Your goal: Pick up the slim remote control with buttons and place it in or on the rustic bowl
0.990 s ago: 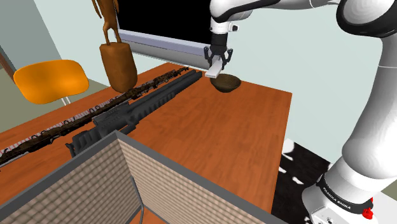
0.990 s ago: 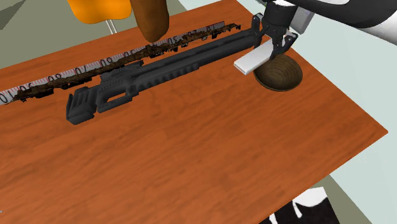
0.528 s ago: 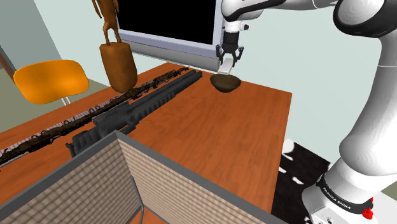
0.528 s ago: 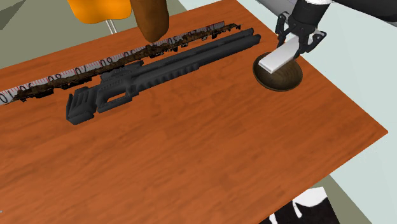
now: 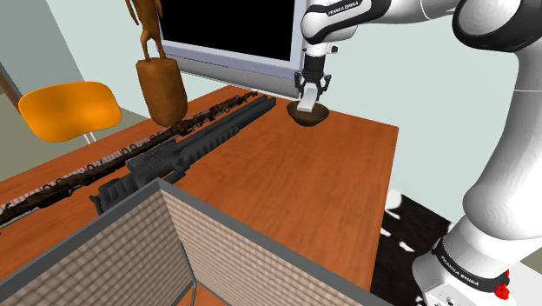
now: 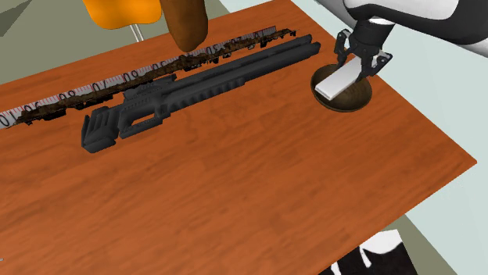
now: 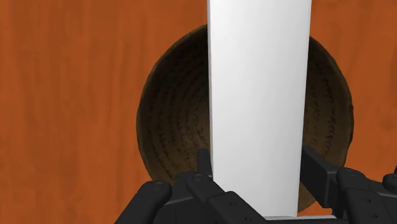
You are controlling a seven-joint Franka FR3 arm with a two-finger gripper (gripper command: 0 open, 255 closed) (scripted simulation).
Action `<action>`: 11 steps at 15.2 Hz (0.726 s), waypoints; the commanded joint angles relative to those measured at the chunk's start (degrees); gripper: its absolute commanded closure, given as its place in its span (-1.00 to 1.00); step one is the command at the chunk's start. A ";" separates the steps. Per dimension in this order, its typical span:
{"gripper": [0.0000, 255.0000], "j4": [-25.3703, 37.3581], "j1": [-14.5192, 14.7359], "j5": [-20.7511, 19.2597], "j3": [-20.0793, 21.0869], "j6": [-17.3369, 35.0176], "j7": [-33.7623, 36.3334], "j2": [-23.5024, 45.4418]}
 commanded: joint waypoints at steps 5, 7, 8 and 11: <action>1.00 -3.31 -0.04 -0.35 -0.16 4.47 0.26 1.15; 1.00 -3.31 -0.04 -0.35 -0.16 4.47 0.25 1.14; 1.00 -3.31 -0.04 -0.35 -0.16 4.47 0.26 1.15; 1.00 -3.31 -0.05 -0.35 -0.16 4.47 0.26 1.15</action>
